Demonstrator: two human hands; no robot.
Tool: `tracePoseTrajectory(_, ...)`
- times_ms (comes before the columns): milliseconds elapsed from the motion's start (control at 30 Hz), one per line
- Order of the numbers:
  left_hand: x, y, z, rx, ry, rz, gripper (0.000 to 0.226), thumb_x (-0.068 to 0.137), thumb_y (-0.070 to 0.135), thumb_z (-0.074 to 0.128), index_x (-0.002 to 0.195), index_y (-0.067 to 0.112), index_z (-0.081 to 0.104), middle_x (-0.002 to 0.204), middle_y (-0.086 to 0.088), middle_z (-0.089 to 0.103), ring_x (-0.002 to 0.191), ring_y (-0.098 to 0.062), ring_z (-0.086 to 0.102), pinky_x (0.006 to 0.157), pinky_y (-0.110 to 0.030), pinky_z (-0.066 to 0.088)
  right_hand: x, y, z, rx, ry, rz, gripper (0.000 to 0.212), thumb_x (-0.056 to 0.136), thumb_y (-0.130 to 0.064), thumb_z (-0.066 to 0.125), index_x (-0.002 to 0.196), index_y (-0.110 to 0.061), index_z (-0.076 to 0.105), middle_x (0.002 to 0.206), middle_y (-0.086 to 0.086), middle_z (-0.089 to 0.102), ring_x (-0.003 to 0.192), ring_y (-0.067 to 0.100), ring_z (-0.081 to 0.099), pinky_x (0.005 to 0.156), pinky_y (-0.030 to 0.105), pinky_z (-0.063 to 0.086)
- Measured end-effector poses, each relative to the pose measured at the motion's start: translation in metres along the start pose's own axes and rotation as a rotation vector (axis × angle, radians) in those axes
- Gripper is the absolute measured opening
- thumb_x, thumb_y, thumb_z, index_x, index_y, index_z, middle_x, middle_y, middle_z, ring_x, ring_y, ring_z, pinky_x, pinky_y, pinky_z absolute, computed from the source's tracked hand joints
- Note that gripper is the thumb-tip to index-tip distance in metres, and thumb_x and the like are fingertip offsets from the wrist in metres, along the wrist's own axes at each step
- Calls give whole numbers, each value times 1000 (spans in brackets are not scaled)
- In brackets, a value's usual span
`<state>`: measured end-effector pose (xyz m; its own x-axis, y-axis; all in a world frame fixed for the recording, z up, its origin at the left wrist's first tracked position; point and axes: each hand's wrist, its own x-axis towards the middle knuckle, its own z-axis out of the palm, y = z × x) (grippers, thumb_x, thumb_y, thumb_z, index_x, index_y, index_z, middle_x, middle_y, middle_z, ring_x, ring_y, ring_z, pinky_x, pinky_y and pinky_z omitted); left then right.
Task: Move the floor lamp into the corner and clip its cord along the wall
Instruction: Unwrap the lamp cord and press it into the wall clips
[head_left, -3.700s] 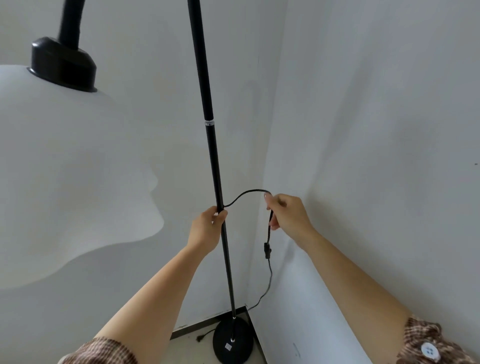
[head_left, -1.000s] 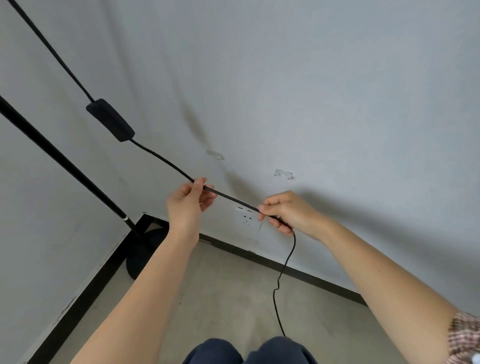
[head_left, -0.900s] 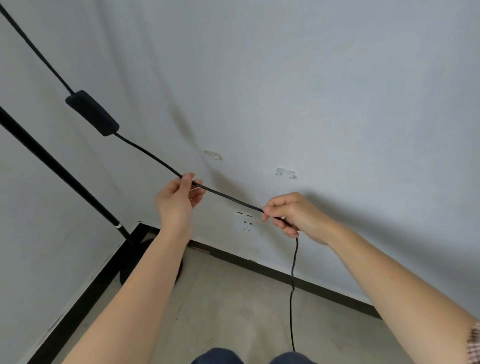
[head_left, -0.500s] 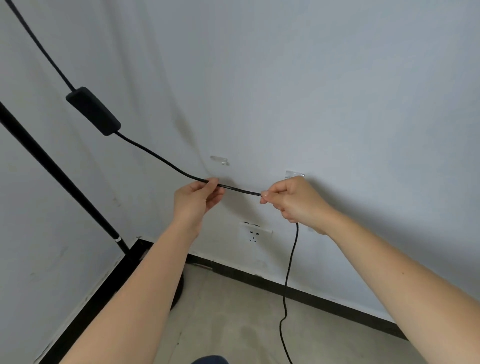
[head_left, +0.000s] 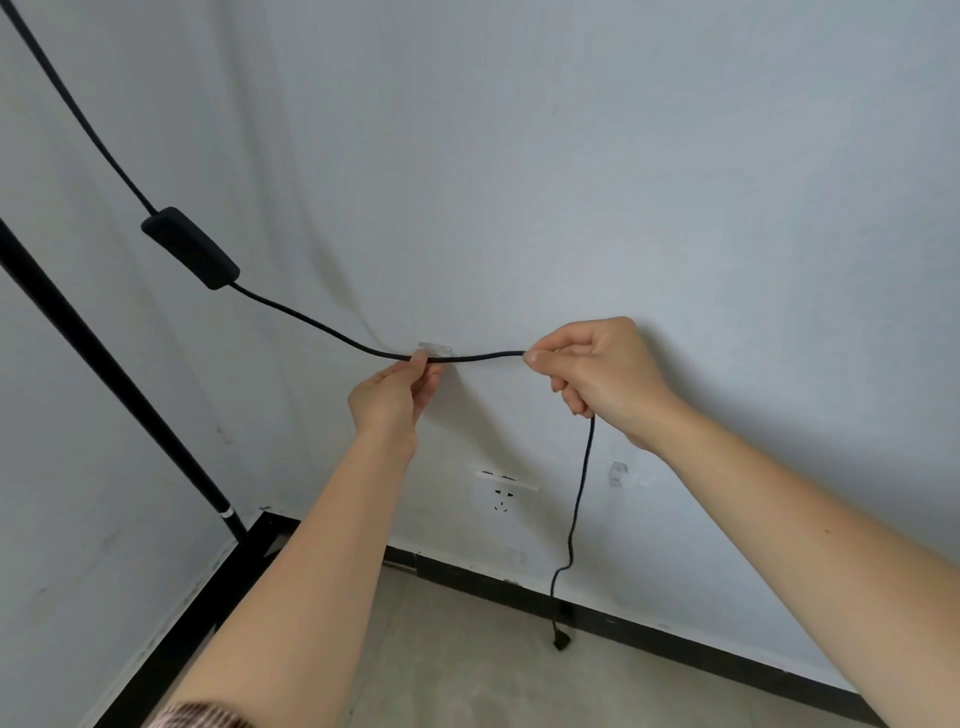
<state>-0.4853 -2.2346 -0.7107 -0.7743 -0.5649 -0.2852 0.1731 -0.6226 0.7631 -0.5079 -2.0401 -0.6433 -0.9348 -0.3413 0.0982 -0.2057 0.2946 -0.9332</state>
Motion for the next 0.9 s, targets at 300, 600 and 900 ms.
tracePoseTrajectory(300, 7, 5, -3, -38, -47, -81, 7, 88, 3, 61, 86, -3, 65, 78, -11, 69, 58, -14, 72, 53, -18, 56, 9, -10, 5, -46, 183, -116, 10, 82, -14, 68, 73, -11, 70, 43, -9, 60, 32, 6, 51, 35, 12, 36)
tracePoseTrajectory(600, 9, 7, -2, 38, -78, -55, 11, 86, 9, 63, 95, 3, 62, 75, -8, 67, 60, -16, 69, 56, -22, 58, 2, 10, -4, -328, 63, -10, 14, 78, -14, 68, 66, -18, 72, 56, 3, 68, 32, 8, 51, 36, 16, 41)
tracePoseTrajectory(900, -2, -3, 0, 134, -110, -64, 18, 87, 24, 64, 93, 9, 59, 77, -6, 65, 59, -16, 68, 54, -25, 57, -1, 20, -5, -352, 9, 42, 8, 80, -20, 70, 79, -16, 77, 61, 4, 69, 29, 8, 50, 34, 11, 35)
